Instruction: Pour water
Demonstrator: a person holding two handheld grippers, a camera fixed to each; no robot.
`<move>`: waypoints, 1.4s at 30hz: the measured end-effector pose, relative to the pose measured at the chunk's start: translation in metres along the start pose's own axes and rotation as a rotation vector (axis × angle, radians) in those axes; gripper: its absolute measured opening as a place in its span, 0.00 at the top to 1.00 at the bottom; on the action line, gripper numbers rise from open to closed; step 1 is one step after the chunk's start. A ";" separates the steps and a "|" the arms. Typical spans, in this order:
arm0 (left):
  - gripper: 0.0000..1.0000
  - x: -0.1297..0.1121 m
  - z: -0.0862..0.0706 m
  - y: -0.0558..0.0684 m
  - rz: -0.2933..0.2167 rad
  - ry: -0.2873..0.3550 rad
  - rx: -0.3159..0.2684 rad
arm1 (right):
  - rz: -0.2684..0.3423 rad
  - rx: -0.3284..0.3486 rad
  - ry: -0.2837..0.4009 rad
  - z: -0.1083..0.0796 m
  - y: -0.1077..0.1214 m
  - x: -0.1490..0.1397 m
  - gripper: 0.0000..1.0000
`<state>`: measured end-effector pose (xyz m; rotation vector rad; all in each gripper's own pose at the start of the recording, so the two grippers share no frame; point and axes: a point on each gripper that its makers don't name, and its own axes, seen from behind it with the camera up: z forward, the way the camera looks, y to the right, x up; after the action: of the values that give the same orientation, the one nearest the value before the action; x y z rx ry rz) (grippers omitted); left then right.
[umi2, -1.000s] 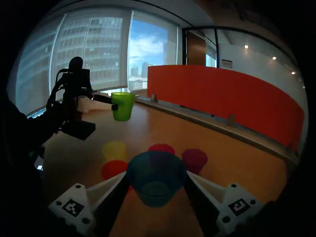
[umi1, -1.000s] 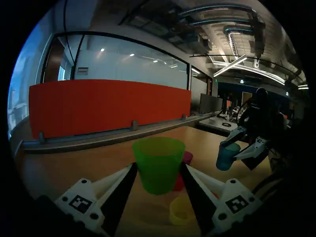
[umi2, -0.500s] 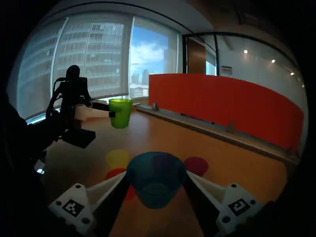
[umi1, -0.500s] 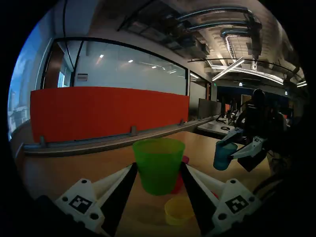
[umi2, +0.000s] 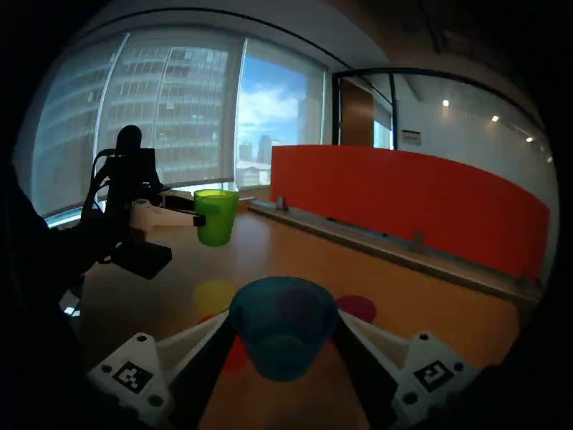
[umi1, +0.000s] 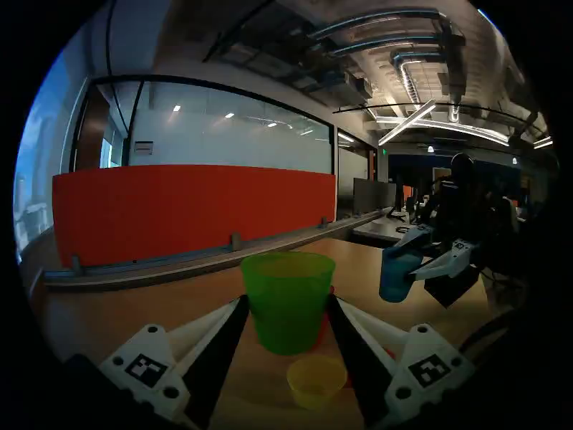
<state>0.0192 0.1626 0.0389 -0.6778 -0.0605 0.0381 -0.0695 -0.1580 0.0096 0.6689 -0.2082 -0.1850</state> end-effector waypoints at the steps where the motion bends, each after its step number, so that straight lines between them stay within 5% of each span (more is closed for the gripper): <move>1: 0.21 0.001 0.000 0.001 0.001 0.002 -0.001 | -0.002 0.000 0.006 0.000 0.000 0.002 0.09; 17: 0.21 0.008 -0.006 0.008 -0.013 0.034 -0.006 | -0.005 0.002 0.097 0.002 -0.007 0.023 0.09; 42: 0.21 0.013 -0.004 0.016 -0.011 0.044 -0.037 | 0.010 -0.006 0.137 0.004 -0.003 0.030 0.09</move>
<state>0.0323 0.1732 0.0259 -0.7146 -0.0227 0.0119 -0.0417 -0.1699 0.0141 0.6722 -0.0792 -0.1290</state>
